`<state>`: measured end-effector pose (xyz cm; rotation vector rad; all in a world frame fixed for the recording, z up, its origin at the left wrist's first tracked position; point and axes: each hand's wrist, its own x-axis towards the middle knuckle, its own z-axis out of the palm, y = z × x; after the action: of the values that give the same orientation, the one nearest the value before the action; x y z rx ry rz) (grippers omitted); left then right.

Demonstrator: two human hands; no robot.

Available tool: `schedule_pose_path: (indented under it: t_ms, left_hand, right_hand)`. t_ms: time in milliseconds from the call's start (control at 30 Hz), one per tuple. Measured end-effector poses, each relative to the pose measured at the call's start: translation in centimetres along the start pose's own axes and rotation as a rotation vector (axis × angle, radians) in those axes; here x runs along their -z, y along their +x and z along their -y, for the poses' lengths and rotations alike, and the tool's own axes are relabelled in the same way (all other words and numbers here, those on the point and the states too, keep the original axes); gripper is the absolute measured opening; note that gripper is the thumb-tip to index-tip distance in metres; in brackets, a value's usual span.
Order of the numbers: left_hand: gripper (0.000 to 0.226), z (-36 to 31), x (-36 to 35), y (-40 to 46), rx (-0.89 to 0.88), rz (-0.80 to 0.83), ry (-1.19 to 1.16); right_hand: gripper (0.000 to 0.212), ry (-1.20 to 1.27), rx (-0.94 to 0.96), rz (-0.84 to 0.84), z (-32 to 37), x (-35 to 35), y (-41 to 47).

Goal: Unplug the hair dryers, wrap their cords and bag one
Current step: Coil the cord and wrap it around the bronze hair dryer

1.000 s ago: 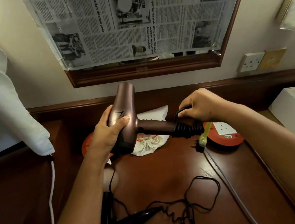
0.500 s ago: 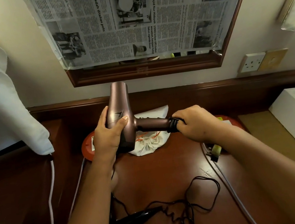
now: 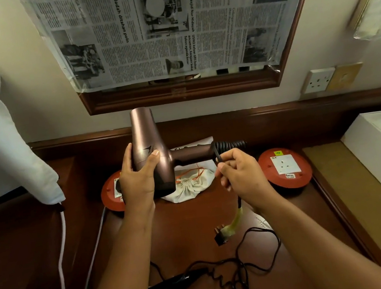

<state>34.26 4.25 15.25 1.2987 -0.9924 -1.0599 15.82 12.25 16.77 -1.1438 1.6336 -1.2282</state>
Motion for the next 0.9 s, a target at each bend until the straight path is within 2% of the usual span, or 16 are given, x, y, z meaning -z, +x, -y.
schedule_pose_path:
  t_ms: [167,333,500,567,667,733,833,900]
  left_hand:
    - [0.066,-0.3,0.3,-0.3,0.030,-0.045,0.035]
    - [0.068,0.1,0.8,-0.2,0.080,-0.034,-0.001]
    - [0.067,-0.1,0.9,-0.2,0.150,-0.028,-0.089]
    - [0.067,-0.4,0.8,-0.1,0.164,-0.016,-0.099]
    - [0.067,-0.7,0.6,-0.1,0.180,0.001,-0.102]
    - [0.066,-0.8,0.4,-0.1,0.189,0.009,-0.102]
    - [0.064,-0.8,0.4,-0.2,0.210,0.011,-0.115]
    - [0.064,-0.8,0.5,-0.2,0.225,0.009,-0.127]
  right_hand:
    - [0.007,0.048,-0.099,0.064,-0.9,-0.4,0.2]
    - [0.014,0.029,-0.147,0.166,-1.7,-0.4,0.3]
    - [0.053,-0.021,-0.207,0.214,-3.1,-0.5,0.2]
    - [0.054,0.081,-0.219,0.226,-3.9,-0.6,0.2]
    - [0.039,0.296,-0.249,0.246,-4.7,-0.8,0.2]
    - [0.036,0.425,-0.246,0.247,-5.0,-0.9,0.3]
    - [0.048,0.459,-0.229,0.225,-4.9,-0.7,0.4]
    - [0.048,0.435,-0.216,0.225,-4.8,-0.6,0.6]
